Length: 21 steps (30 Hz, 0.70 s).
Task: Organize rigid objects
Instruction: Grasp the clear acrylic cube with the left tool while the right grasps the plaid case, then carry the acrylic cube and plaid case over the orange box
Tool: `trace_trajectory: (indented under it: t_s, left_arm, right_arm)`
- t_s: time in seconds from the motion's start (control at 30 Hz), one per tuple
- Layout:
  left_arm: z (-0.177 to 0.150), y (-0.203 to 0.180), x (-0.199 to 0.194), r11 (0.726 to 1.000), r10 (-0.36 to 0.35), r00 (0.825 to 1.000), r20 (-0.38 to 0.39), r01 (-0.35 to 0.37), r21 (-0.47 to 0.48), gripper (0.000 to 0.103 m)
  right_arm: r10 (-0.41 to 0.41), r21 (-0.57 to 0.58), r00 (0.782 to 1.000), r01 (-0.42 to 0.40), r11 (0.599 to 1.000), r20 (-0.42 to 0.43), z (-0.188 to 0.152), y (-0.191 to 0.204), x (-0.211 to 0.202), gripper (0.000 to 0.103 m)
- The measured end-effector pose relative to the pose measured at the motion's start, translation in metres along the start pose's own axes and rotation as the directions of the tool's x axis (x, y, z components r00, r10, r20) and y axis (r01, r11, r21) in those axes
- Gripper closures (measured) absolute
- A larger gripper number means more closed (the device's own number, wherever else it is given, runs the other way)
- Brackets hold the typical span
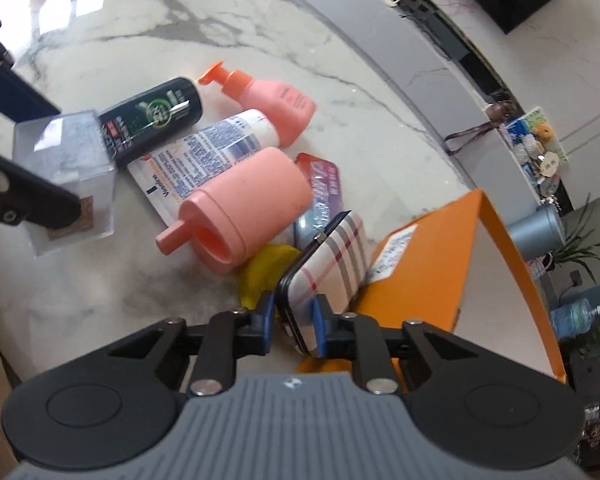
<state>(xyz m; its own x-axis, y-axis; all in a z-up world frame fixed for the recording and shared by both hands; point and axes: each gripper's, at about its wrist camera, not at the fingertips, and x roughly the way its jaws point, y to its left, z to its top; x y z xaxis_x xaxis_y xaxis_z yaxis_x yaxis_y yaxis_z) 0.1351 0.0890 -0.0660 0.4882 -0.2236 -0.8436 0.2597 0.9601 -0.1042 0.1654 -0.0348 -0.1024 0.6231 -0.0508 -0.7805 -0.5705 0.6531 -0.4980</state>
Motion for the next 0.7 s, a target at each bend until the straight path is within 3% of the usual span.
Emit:
trace_trajectory:
  t_s: [0.17, 0.3, 0.47, 0.7]
  left_arm:
    - [-0.007, -0.003, -0.010, 1.000, 0.005, 1.000, -0.003, -0.005, -0.026, 0.049]
    - [-0.014, -0.006, -0.013, 0.997, -0.039, 0.999, -0.012, 0.038, -0.070, 0.049]
    - [-0.022, -0.024, -0.010, 0.997, -0.050, 0.999, -0.017, 0.048, -0.064, 0.049]
    - [-0.028, -0.053, 0.003, 0.996, -0.081, 0.996, -0.023, 0.080, -0.045, 0.049]
  right_arm:
    - [-0.016, 0.067, 0.998, 0.012, 0.998, 0.064, -0.012, -0.001, -0.034, 0.090]
    - [0.034, 0.175, 0.995, -0.050, 0.983, 0.092, -0.033, -0.005, -0.064, 0.090]
    - [0.149, 0.345, 0.986, -0.166, 0.924, 0.077, -0.070, -0.014, -0.082, 0.090]
    - [0.272, 0.514, 0.962, -0.247, 0.821, 0.029, -0.113, -0.023, -0.078, 0.090]
